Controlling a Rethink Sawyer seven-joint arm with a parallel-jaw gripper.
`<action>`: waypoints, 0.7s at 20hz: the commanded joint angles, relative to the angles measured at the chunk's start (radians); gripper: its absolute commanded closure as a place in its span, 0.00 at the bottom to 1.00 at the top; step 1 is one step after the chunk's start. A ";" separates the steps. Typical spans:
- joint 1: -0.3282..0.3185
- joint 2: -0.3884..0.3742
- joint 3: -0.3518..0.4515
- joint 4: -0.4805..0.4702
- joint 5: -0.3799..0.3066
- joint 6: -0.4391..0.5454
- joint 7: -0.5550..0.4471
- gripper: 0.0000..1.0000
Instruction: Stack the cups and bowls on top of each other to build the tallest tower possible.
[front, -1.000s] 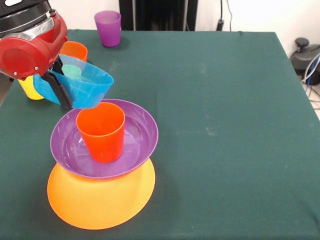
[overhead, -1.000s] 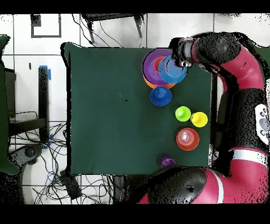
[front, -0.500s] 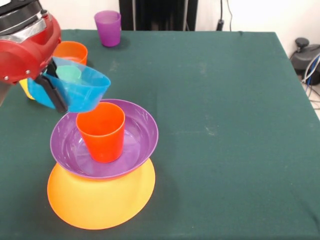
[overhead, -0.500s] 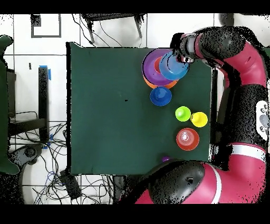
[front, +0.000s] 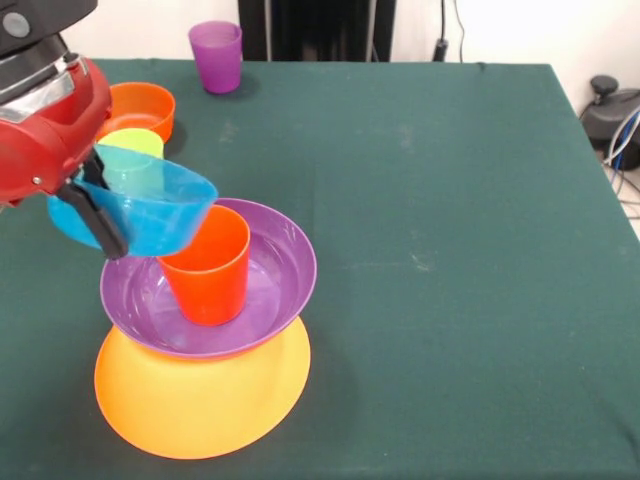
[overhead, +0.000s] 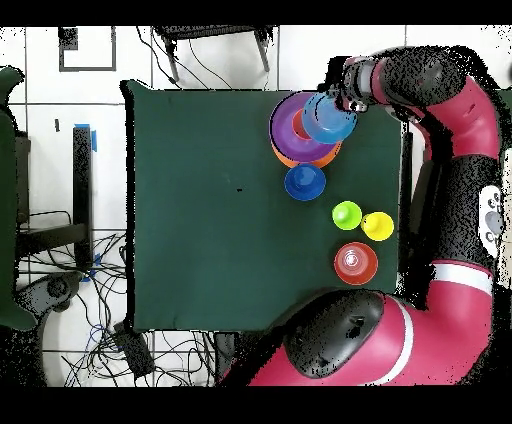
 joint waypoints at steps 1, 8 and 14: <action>0.033 0.019 0.111 -0.006 0.046 0.192 -0.084 1.00; 0.039 0.037 0.129 -0.024 0.106 0.297 -0.044 1.00; 0.037 0.035 0.119 -0.016 0.102 0.289 -0.070 1.00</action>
